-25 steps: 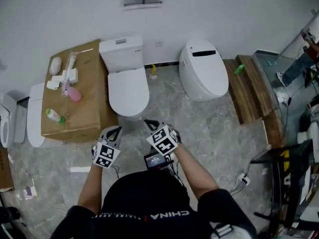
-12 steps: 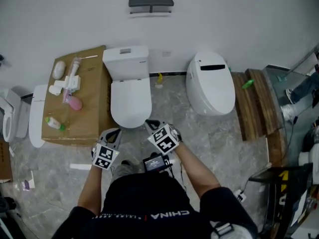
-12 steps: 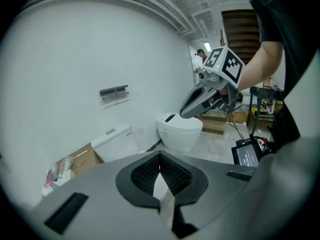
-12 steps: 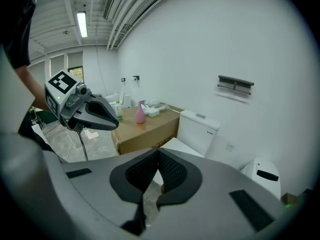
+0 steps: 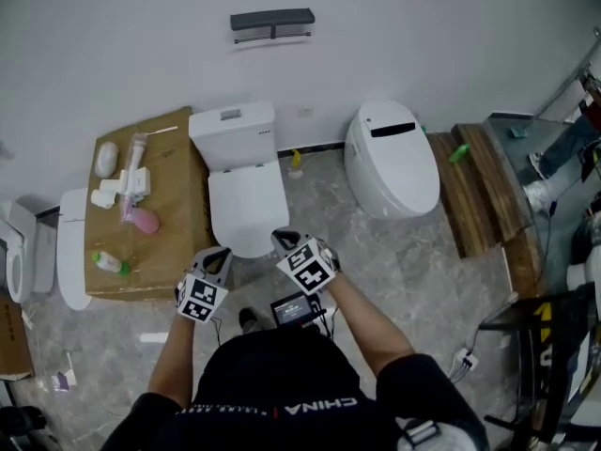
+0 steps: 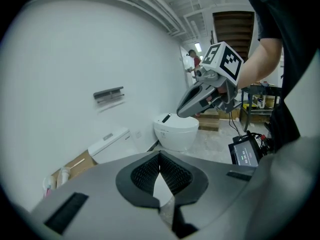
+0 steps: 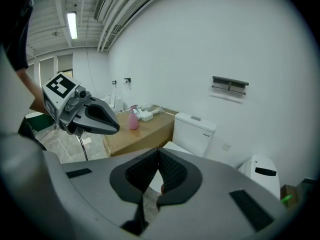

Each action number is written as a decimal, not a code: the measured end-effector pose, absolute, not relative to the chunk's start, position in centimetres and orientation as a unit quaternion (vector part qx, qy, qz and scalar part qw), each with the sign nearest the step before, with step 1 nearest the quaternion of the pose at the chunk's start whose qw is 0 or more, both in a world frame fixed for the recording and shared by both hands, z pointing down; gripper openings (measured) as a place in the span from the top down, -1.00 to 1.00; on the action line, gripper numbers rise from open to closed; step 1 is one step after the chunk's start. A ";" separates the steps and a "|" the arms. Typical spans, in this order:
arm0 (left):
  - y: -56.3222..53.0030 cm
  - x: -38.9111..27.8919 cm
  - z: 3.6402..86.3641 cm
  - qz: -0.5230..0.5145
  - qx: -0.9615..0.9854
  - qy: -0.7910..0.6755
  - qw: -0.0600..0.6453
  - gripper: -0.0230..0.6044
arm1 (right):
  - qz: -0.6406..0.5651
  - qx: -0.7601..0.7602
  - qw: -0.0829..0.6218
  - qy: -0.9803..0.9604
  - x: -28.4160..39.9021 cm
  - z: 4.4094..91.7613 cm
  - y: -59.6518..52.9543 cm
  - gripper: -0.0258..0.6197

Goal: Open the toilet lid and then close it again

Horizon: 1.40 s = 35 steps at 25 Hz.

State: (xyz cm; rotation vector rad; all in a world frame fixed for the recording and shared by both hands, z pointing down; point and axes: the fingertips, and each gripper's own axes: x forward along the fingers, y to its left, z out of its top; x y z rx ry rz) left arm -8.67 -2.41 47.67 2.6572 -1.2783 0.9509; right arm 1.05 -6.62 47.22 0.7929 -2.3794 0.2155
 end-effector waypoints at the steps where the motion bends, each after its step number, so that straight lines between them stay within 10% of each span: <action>1: -2.5 -9.0 47.6 0.306 0.858 -0.411 0.020 0.90 | 0.081 0.302 0.306 -0.899 0.7 47.1 -6.7 0.88; 35: -7.3 -8.5 58.8 0.363 0.860 -0.351 0.078 0.90 | 0.121 0.242 0.390 -0.880 -1.2 59.6 -11.2 0.88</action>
